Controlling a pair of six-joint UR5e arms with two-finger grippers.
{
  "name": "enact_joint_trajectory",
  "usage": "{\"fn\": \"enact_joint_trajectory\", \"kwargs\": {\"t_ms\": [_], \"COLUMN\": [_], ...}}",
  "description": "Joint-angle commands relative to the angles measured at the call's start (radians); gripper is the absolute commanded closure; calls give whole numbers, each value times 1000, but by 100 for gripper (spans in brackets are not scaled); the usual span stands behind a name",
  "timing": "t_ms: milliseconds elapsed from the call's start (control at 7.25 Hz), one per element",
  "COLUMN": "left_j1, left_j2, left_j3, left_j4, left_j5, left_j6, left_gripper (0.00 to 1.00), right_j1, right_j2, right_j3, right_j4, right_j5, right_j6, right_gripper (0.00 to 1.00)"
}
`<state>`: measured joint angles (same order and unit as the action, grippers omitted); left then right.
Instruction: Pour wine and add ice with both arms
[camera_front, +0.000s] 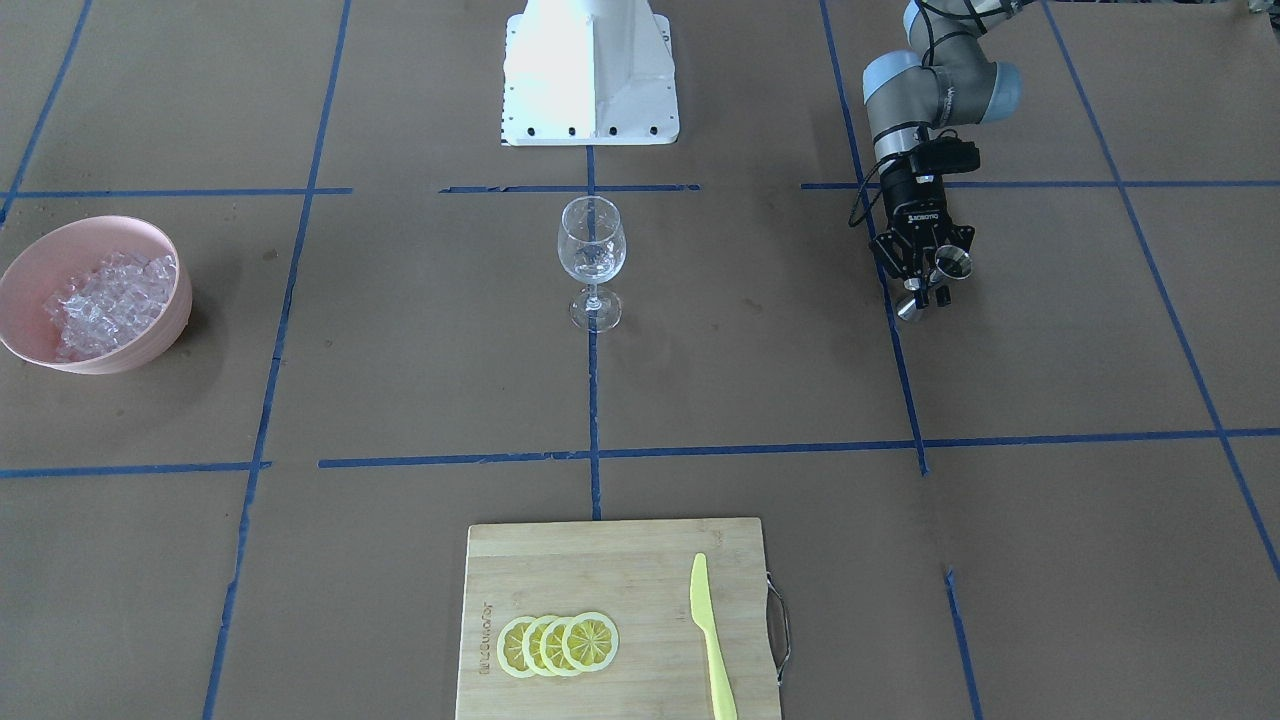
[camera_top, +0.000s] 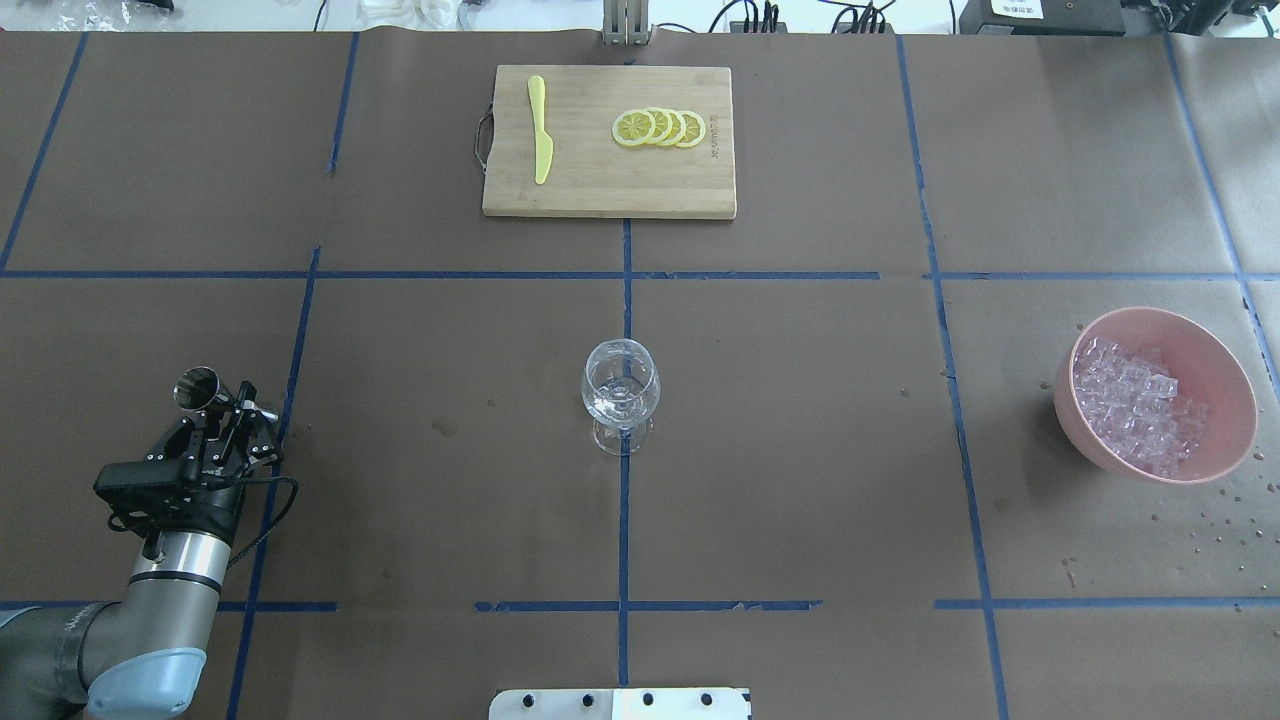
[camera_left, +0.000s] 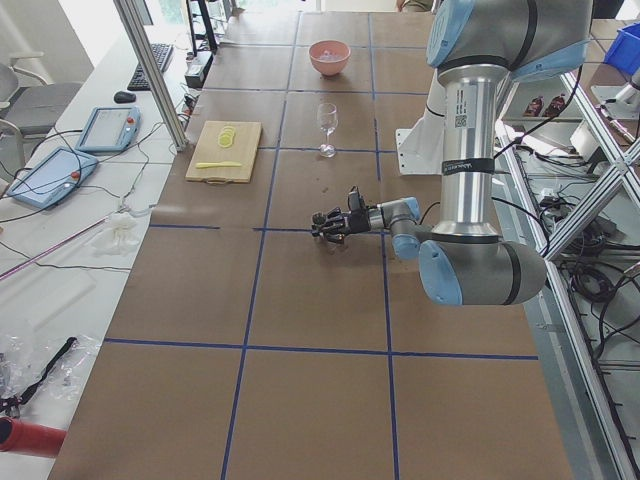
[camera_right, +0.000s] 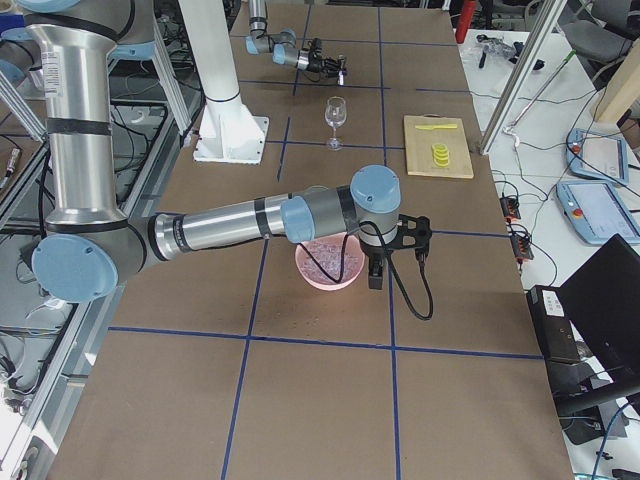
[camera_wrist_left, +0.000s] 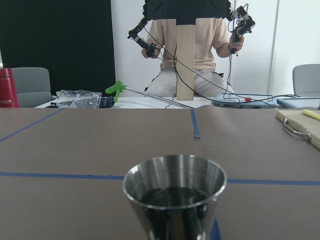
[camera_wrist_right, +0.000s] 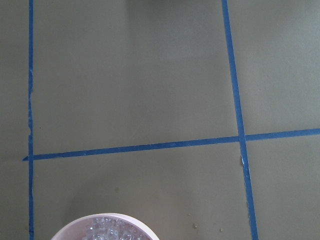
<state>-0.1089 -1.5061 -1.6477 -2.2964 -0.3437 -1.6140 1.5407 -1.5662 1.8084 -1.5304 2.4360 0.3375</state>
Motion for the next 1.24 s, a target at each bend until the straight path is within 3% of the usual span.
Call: {"fn": "enact_joint_trajectory", "kwargs": {"t_ms": [0,690,1103], "left_j1": [-2,-5,-14], "left_j2": [0,4,-3], "left_j3": [-30,-116,-240], "left_j4": [-1,-5,-11], "left_j5": [0,0,-1], "left_j6": [0,9,88], "left_gripper": [100,100,100], "right_j1": [-2,-1,-2], "right_j2": [0,-6,-6], "right_j3": [-1,-1,0], "right_j4": [1,1,4], "right_j5": [0,3,3], "right_j6": [0,0,0], "right_gripper": [0,0,0]}}
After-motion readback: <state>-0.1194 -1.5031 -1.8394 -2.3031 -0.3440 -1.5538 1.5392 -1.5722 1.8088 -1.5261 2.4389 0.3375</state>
